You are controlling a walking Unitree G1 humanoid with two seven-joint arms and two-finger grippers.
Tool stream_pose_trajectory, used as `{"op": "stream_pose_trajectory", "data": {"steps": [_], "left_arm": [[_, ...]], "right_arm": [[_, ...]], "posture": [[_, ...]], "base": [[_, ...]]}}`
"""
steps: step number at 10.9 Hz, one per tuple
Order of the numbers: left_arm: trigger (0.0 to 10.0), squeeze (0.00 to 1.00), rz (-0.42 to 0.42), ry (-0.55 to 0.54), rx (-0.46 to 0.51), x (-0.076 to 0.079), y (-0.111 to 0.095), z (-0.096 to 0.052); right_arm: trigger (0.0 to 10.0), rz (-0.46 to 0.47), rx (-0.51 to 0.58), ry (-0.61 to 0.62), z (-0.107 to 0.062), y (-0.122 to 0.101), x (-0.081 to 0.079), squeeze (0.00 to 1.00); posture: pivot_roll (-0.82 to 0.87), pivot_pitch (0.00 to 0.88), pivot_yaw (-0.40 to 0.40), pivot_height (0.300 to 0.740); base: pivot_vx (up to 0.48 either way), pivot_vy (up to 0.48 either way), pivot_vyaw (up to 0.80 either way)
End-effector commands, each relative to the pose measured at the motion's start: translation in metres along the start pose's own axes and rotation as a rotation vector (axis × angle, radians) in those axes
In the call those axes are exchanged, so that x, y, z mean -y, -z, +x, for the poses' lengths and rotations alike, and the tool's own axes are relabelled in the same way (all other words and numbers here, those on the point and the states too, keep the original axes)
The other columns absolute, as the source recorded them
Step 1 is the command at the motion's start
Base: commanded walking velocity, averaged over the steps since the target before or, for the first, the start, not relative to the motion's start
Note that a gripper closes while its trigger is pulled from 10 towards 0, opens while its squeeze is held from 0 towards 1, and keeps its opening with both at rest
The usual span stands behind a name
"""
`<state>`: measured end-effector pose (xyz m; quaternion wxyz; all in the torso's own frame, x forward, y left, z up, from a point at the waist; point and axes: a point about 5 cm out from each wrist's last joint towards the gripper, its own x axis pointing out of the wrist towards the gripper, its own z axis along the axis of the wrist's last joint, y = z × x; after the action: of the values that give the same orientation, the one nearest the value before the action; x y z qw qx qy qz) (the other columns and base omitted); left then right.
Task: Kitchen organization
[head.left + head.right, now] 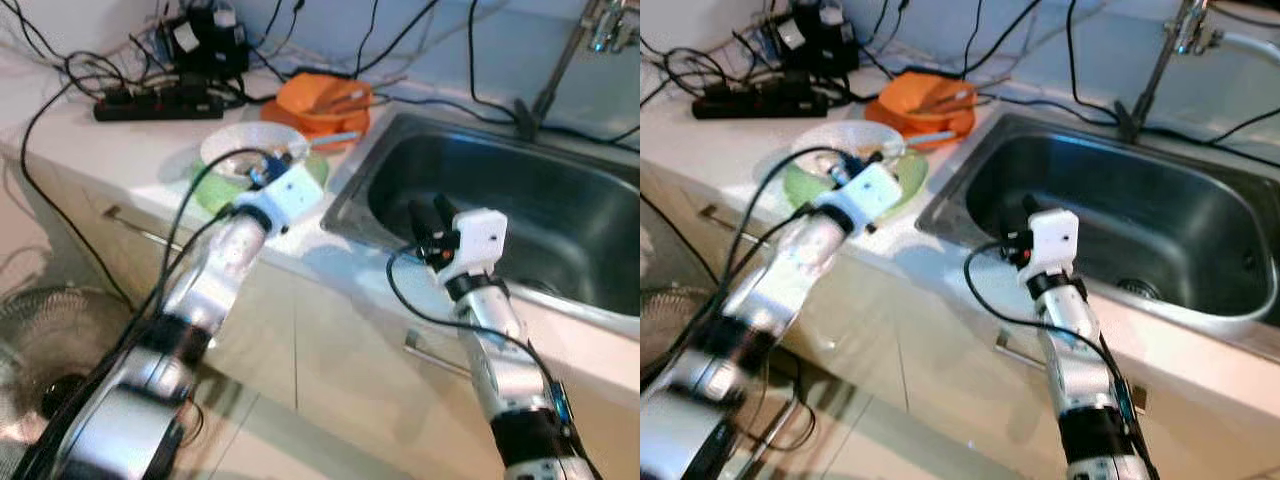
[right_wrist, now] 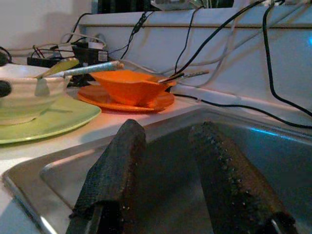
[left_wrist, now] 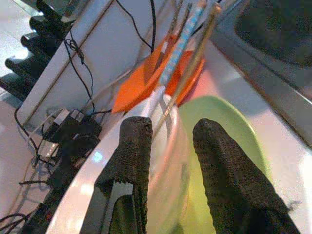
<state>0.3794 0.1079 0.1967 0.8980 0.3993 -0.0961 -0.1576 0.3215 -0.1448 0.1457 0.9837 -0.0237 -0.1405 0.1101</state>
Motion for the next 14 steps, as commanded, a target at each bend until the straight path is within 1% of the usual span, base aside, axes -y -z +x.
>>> {"op": "stream_pose_trajectory", "data": {"steps": [1, 2, 3, 6, 7, 11, 14], "left_arm": [[10.0, 0.00, 0.012, -0.009, 0.034, -0.001, -0.009, 0.007], [10.0, 0.00, 0.010, -0.005, 0.044, -0.001, -0.012, 0.010], [10.0, 0.00, 0.017, 0.003, 0.074, -0.001, -0.020, 0.016], [10.0, 0.00, 0.072, 0.028, 0.090, 0.002, -0.033, 0.032], [10.0, 0.00, 0.089, 0.036, 0.085, 0.002, -0.035, 0.034], [10.0, 0.00, 0.102, 0.055, 0.052, 0.005, -0.032, 0.039], [10.0, 0.00, 0.115, 0.033, 0.036, 0.002, -0.031, 0.041]], "right_arm": [[10.0, -0.002, 0.007, 0.018, 0.004, -0.004, 0.005, 0.00], [10.0, -0.002, 0.009, 0.019, 0.004, -0.005, 0.005, 0.00], [10.0, 0.000, 0.010, 0.021, 0.004, -0.004, 0.004, 0.00], [10.0, 0.004, 0.009, 0.022, 0.004, -0.004, 0.002, 0.00], [10.0, 0.004, 0.008, 0.023, 0.004, -0.004, 0.002, 0.00], [10.0, 0.004, 0.002, 0.034, 0.003, -0.003, 0.003, 0.00], [10.0, 0.008, 0.001, 0.035, 0.004, -0.002, 0.002, 0.00]], "posture": [[0.15, 0.011, -0.003, 0.740], [0.15, 0.010, -0.003, 0.740], [0.15, 0.008, -0.001, 0.740], [0.15, 0.002, 0.007, 0.740], [0.14, 0.003, 0.008, 0.740], [0.14, 0.000, 0.010, 0.740], [0.14, 0.000, 0.011, 0.740]], "base": [[0.000, 0.000, 0.00], [0.000, 0.000, 0.00], [0.000, 0.000, 0.00], [0.000, 0.000, 0.00], [0.000, 0.000, 0.00], [0.000, 0.000, 0.00], [0.000, 0.000, 0.00]]}}
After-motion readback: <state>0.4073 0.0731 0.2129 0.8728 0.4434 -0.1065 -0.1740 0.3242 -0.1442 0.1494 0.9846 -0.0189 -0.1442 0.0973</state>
